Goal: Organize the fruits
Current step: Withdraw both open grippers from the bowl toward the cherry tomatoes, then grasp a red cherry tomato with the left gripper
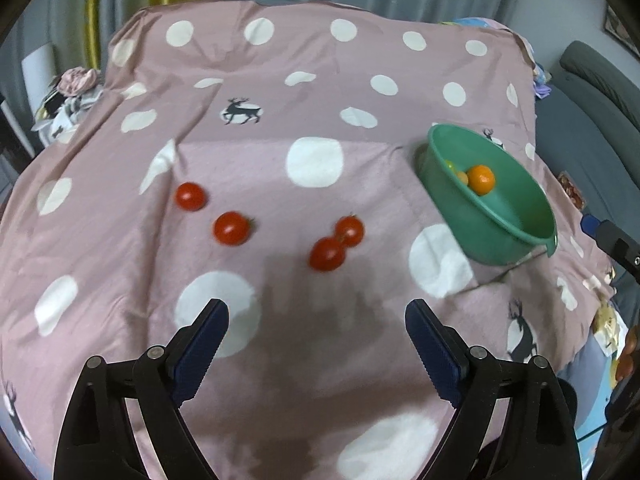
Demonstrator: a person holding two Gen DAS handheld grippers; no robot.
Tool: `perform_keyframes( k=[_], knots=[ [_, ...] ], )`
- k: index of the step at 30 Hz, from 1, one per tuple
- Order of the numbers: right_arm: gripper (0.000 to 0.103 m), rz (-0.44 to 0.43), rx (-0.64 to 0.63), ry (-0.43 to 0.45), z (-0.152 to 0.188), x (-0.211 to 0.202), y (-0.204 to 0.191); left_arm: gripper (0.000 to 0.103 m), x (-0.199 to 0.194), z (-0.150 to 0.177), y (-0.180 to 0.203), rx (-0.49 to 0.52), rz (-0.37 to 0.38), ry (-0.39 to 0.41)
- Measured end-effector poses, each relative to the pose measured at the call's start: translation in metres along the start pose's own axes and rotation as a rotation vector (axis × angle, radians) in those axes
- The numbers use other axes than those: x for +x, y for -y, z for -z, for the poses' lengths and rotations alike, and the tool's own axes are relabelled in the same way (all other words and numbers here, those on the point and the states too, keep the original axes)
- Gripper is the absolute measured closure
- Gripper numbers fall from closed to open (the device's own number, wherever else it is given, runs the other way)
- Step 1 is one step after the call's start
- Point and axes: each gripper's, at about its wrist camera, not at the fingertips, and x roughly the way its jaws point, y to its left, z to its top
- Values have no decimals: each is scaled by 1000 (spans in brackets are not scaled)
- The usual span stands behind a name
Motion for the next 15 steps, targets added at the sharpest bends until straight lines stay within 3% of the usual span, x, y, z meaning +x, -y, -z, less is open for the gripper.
perform_keyframes(
  k=[5, 15],
  knots=[
    [22, -35, -33, -42, 5, 10, -16, 13, -4, 12, -16, -13, -23, -3],
    [22, -143, -85, -140, 14, 38, -49, 13, 2, 25, -32, -47, 20, -8]
  ],
)
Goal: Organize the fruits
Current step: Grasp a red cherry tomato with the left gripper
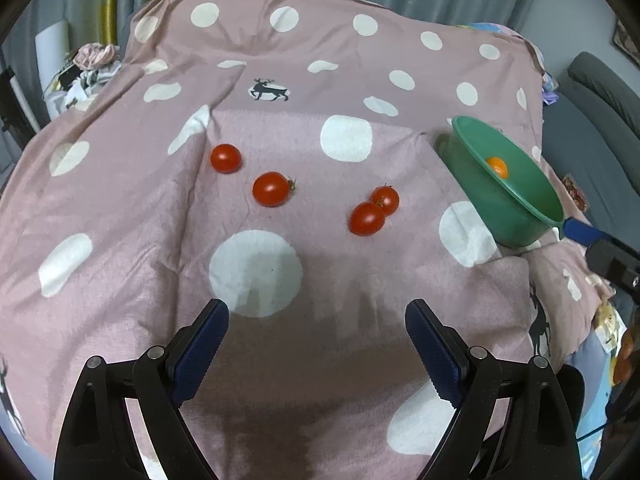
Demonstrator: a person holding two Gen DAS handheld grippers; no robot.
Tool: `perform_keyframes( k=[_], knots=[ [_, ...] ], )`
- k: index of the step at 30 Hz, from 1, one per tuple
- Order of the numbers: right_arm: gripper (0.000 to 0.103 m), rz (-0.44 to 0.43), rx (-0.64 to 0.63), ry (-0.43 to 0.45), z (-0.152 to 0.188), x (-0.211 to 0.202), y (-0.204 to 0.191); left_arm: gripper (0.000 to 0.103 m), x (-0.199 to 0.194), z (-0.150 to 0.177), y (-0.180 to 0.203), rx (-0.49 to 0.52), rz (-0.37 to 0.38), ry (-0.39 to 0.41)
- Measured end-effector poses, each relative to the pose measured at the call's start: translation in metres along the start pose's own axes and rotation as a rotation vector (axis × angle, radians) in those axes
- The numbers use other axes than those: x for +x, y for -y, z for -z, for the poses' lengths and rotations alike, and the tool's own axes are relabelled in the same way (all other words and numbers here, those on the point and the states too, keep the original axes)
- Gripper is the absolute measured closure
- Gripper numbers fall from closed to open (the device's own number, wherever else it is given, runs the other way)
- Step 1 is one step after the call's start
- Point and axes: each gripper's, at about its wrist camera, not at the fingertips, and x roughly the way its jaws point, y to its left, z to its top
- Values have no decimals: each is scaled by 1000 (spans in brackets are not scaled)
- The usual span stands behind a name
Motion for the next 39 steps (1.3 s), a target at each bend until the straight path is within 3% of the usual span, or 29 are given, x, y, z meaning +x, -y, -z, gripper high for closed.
perform_keyframes(
  k=[6, 12, 18, 20, 24, 26, 28, 29, 33, 37, 39],
  knots=[
    [22, -100, 38, -38, 0, 16, -6, 13, 11, -5, 7, 17, 40, -9],
    [22, -97, 62, -49, 2, 21, 1, 13, 30, -22, 20, 58, 71, -17],
    [22, -94, 96, -67, 5, 28, 14, 22, 52, -38, 29, 85, 68, -42],
    [22, -99, 99, -74, 5, 32, 15, 31, 57, -42, 31, 93, 58, -47],
    [22, -112, 98, -90, 5, 40, 15, 34, 67, -53, 33, 115, 52, -58],
    [22, -117, 99, -97, 5, 43, 16, 46, 70, -56, 34, 121, 57, -64],
    [22, -120, 103, -102, 4, 44, 19, 48, 74, -59, 35, 134, 64, -71],
    [22, -120, 104, -105, 4, 45, 20, 54, 76, -59, 36, 144, 65, -74],
    [22, -124, 113, -108, 2, 49, 24, 58, 84, -60, 40, 164, 75, -93],
    [22, -127, 114, -111, 0, 51, 25, 72, 90, -59, 40, 172, 78, -101],
    [22, -128, 110, -116, -2, 53, 25, 72, 89, -59, 38, 170, 82, -96]
  ],
)
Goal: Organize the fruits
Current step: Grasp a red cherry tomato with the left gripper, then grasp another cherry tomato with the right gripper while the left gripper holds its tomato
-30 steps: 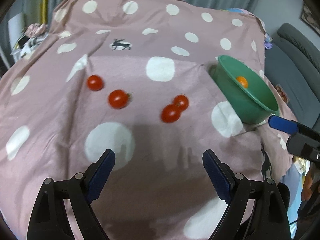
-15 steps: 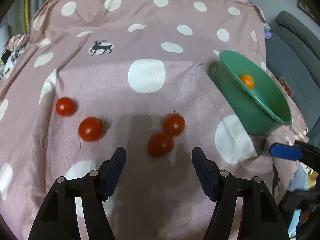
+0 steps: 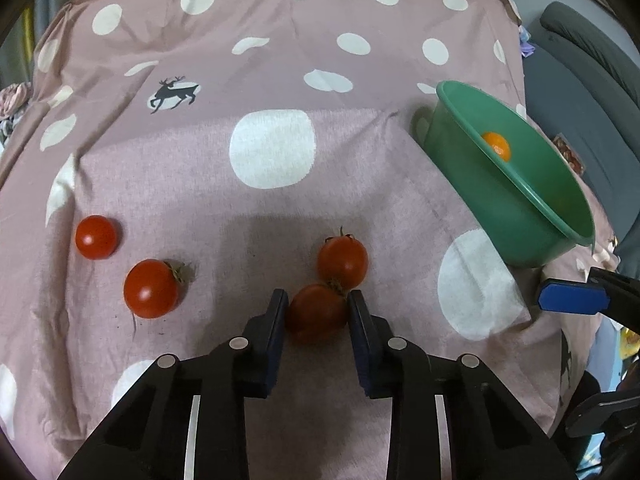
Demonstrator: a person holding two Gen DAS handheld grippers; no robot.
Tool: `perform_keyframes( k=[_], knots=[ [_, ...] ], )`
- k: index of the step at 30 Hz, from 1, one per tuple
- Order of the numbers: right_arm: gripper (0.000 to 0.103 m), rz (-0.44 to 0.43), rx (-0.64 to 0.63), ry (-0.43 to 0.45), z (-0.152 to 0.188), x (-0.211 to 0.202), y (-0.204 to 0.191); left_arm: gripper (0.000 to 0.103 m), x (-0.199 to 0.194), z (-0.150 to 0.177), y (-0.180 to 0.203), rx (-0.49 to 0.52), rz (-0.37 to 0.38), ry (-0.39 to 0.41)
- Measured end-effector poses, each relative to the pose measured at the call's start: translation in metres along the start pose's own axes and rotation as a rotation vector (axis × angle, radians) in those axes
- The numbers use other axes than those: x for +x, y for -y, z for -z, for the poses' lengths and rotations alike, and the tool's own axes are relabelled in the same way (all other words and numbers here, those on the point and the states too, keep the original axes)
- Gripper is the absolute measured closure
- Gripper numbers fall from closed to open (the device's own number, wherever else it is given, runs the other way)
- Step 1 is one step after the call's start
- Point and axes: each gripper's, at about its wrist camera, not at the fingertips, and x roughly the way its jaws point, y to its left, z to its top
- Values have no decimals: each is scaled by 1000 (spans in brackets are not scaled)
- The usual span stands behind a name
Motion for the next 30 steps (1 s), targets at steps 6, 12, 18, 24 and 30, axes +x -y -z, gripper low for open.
perform_keyframes(
  k=[6, 12, 18, 24, 30],
  knots=[
    [22, 0, -26, -19, -6, 9, -7, 72, -12, 4, -12, -34, -14, 28],
    [22, -4, -51, -47, -15, 23, -14, 72, -45, 22, -35, -95, -27, 95],
    [24, 38, -86, -99, -30, 53, -16, 72, -61, 33, -51, -143, -69, 130],
    [39, 133, -152, -162, -47, 86, -15, 72, -64, 39, -64, -178, -70, 142],
    [51, 181, -191, -204, -59, 106, -14, 72, -63, 41, -68, -187, -58, 149]
  ],
)
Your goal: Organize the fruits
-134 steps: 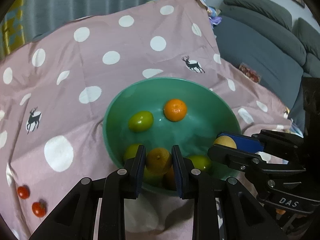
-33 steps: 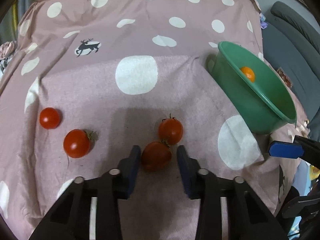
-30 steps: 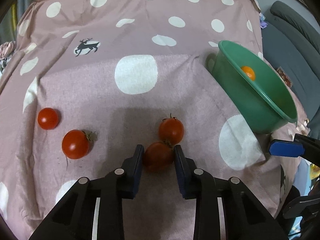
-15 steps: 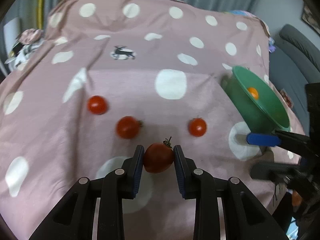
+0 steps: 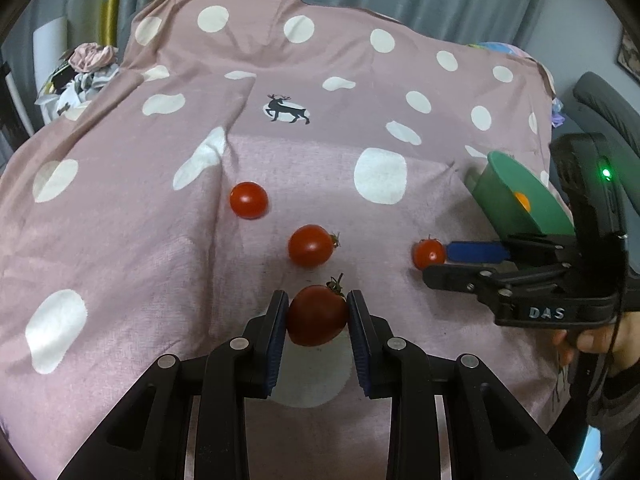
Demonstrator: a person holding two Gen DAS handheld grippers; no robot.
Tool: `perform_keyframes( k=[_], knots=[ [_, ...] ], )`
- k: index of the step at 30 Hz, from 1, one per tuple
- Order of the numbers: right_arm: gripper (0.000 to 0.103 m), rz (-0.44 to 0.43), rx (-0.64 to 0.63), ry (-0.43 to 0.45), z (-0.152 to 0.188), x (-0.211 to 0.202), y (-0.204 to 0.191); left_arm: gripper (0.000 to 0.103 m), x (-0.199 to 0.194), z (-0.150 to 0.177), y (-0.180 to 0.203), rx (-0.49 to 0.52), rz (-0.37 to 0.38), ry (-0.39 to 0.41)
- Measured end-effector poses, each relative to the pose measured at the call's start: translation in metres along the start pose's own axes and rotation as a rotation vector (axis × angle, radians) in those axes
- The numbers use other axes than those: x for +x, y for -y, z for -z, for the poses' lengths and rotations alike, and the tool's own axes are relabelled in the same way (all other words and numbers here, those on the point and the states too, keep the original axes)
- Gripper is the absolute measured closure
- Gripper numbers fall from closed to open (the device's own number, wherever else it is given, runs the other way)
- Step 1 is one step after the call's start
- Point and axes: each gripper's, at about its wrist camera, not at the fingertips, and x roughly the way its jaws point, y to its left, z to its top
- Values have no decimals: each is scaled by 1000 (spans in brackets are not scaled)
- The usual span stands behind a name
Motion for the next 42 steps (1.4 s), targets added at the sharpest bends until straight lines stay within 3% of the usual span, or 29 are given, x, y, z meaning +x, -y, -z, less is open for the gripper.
perform_keyframes(
  k=[10, 28, 42],
  knots=[
    [73, 53, -13, -28, -11, 17, 4, 72, 3, 2, -3, -1, 16, -9],
    [73, -69, -3, 63, 24, -30, -21, 72, -6, 7, 9, 12, 22, -12],
    [73, -85, 36, 133, 51, -67, -17, 72, -18, 5, 33, 57, 15, -1]
  ],
)
